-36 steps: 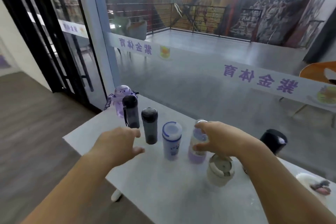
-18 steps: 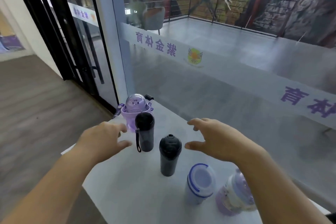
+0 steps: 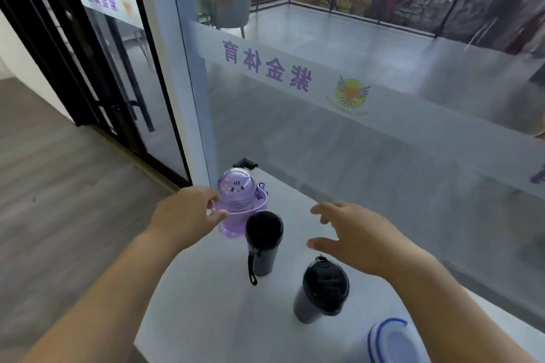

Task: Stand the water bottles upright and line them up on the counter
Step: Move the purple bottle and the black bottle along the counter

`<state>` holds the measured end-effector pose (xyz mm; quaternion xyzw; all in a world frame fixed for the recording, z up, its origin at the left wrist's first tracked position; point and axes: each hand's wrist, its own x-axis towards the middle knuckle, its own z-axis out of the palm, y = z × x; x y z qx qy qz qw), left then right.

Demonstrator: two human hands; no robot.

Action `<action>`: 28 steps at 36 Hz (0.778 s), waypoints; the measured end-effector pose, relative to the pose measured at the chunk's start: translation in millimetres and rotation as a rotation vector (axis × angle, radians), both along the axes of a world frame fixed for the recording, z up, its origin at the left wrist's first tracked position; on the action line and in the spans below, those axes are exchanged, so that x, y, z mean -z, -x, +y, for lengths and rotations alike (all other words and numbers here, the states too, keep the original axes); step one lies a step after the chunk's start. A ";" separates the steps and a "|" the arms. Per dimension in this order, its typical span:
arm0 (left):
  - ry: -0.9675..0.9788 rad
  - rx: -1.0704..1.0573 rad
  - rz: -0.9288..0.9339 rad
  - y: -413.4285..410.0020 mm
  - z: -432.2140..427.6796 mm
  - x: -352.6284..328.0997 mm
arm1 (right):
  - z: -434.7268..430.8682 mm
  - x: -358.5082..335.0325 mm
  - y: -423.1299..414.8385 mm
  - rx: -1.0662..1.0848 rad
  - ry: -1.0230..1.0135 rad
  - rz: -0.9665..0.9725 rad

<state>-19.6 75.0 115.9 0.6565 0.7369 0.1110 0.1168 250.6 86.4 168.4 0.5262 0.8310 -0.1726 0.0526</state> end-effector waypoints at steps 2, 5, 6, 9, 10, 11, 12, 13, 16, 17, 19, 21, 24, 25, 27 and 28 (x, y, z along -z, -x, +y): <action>-0.023 0.029 -0.020 7.8 20.1 1.6 | 6.2 6.7 13.9 0.047 0.010 0.001; -0.061 0.070 -0.094 15.3 48.9 4.1 | 12.5 18.2 37.6 0.107 0.011 0.008; -0.049 0.095 -0.097 16.5 58.2 5.5 | 14.0 22.3 45.9 0.122 0.013 0.005; 0.054 0.187 -0.035 17.2 83.4 14.7 | 17.3 33.9 70.0 0.161 0.046 -0.023; 0.084 0.213 -0.018 17.4 90.8 19.3 | 18.2 37.4 76.5 0.170 0.057 -0.026; 0.105 0.235 -0.008 17.3 97.3 23.4 | 19.1 40.3 82.3 0.180 0.068 -0.024; 0.128 0.251 -0.006 17.4 103.0 28.1 | 19.6 42.7 87.2 0.192 0.081 -0.019; 0.150 0.266 -0.003 16.9 107.5 31.7 | 20.1 45.2 91.5 0.204 0.093 -0.012; 0.220 0.306 0.031 14.5 118.3 42.0 | 21.7 52.3 101.0 0.234 0.109 -0.014; 0.249 0.312 0.039 13.4 120.6 45.1 | 22.3 54.3 103.6 0.242 0.108 -0.022; 0.291 0.312 0.051 10.6 123.3 50.4 | 23.3 58.3 108.3 0.260 0.104 -0.037; 0.298 0.304 0.063 7.4 124.5 53.6 | 23.9 61.4 112.7 0.278 0.107 -0.047; 0.326 0.279 0.044 4.2 127.2 55.6 | 24.9 65.6 118.4 0.308 0.122 -0.044; 0.330 0.278 0.035 3.9 128.8 56.2 | 25.4 66.8 119.6 0.322 0.129 -0.034; 0.317 0.302 0.024 4.4 132.0 56.4 | 26.5 67.8 120.9 0.346 0.134 -0.020; 0.310 0.320 0.017 5.4 133.3 56.3 | 26.9 68.1 121.0 0.350 0.134 -0.021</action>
